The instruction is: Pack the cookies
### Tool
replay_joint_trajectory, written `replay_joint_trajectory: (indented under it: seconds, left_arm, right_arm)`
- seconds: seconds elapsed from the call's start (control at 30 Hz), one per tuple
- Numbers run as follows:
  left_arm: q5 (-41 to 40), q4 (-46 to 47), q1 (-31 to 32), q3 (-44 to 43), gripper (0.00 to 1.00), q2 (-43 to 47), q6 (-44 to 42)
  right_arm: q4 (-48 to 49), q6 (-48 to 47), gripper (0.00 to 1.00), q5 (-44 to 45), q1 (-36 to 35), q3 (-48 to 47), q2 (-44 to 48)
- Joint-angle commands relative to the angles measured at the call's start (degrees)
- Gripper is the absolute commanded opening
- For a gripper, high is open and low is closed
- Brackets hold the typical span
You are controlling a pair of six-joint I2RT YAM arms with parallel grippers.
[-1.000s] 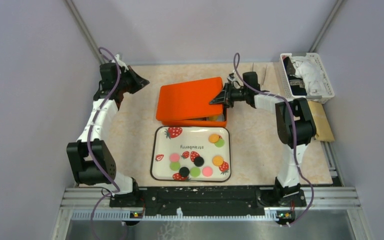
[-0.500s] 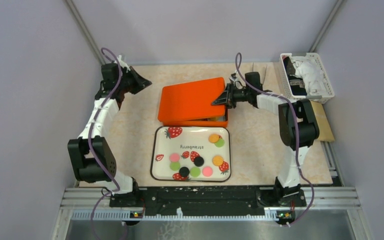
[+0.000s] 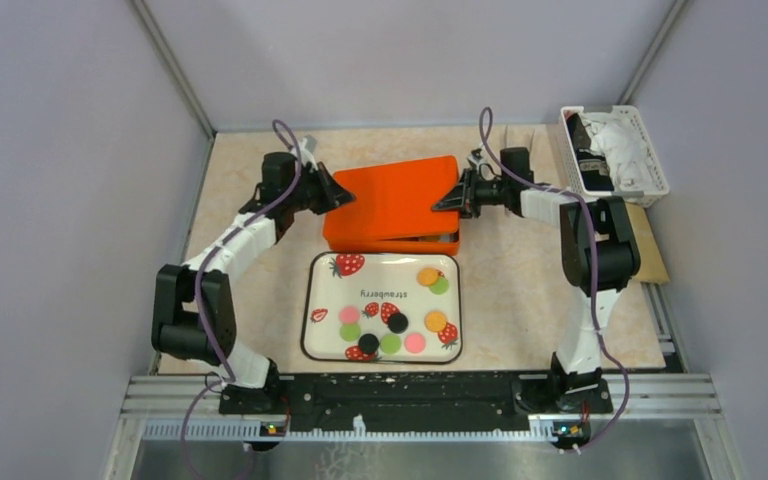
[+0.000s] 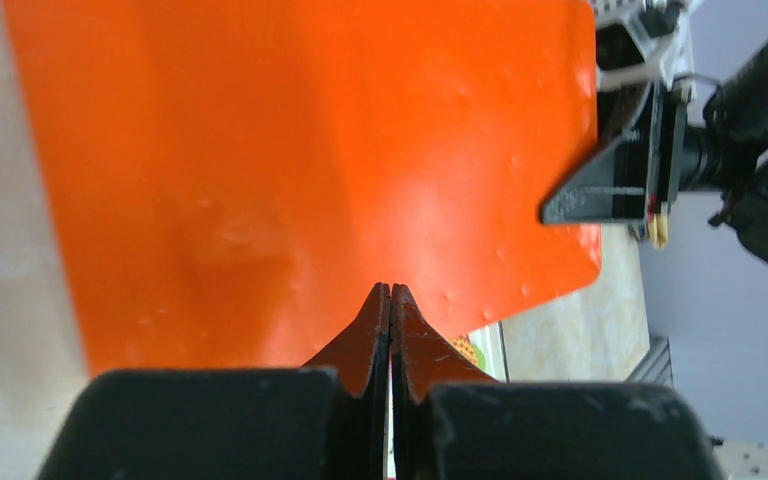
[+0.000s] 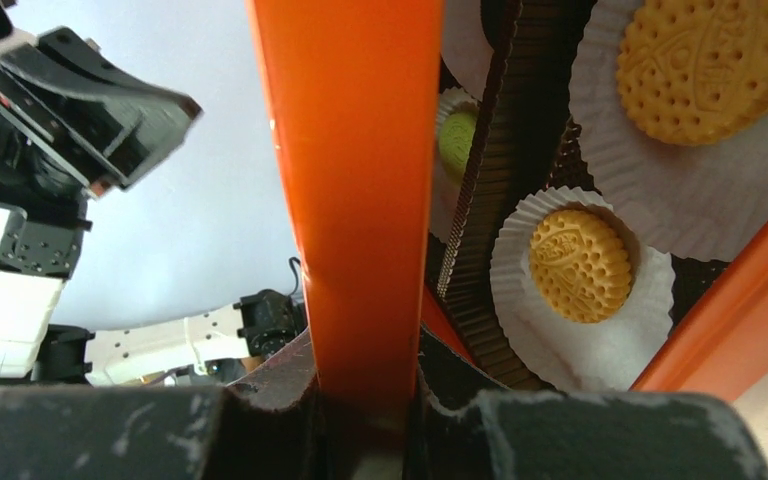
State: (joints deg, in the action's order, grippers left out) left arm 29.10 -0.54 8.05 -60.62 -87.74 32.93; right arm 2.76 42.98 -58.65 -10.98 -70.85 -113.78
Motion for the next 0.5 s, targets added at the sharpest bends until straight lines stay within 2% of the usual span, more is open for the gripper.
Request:
replay_joint_trajectory:
  seconds: [0.0, 0.27, 0.4, 0.47]
  left_arm:
    - [0.08, 7.29, 3.86, 3.53, 0.0, -1.11, 0.63]
    - [1.16, 9.85, 6.08, 7.99, 0.0, -4.59, 1.52]
    - [1.25, 10.42, 6.31, 8.23, 0.0, -5.59, 1.34]
    - [1.49, 10.85, 6.44, 8.47, 0.0, -6.34, 1.39]
  right_arm:
    - [-2.18, -2.94, 0.0, 7.15, 1.98, 0.66, -2.61]
    - [-2.56, -2.98, 0.0, 8.68, 3.54, 0.67, -2.49]
    - [-2.68, -3.04, 0.03, 9.51, 4.08, 0.83, -1.84]
    - [-2.68, -3.28, 0.07, 10.16, 4.21, 1.04, -1.36]
